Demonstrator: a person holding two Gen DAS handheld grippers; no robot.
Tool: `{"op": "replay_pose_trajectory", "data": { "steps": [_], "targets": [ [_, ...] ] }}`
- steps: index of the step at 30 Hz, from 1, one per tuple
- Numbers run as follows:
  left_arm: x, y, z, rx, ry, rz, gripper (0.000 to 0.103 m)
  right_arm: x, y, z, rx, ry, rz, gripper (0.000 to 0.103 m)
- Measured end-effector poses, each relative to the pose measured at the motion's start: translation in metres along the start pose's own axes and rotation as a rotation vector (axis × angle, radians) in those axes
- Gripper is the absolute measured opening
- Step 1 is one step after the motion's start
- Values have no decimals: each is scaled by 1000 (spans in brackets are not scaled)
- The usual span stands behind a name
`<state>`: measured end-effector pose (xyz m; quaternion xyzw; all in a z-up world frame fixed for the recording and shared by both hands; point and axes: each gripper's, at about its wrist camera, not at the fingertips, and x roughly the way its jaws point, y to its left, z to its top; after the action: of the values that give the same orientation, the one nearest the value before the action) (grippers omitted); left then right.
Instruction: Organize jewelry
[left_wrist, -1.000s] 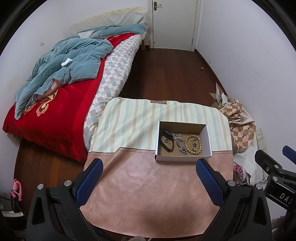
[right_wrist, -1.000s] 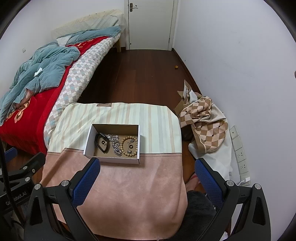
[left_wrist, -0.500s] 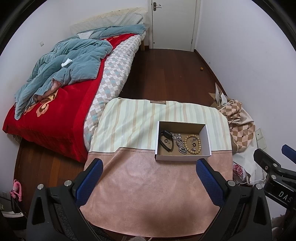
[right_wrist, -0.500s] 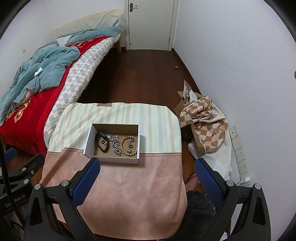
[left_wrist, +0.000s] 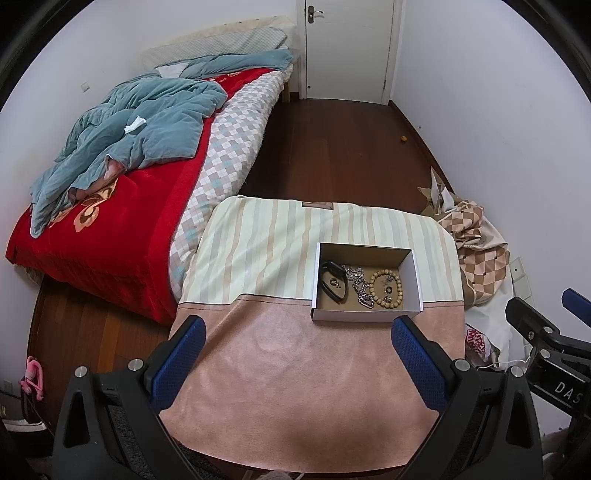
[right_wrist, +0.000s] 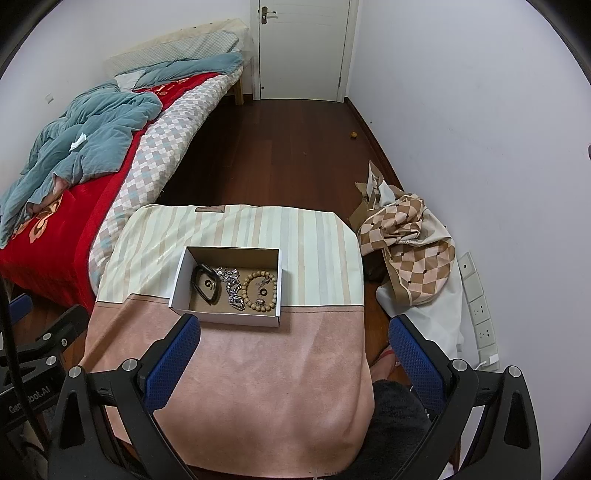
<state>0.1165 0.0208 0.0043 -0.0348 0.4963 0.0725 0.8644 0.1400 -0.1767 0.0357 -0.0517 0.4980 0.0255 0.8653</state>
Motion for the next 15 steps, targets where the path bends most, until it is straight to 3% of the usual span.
{"op": "replay_pose_trajectory", "data": {
  "steps": [15],
  "targets": [
    [-1, 2, 0, -2, -4, -3, 103, 0, 1, 1, -1, 1, 5, 103]
  ]
}}
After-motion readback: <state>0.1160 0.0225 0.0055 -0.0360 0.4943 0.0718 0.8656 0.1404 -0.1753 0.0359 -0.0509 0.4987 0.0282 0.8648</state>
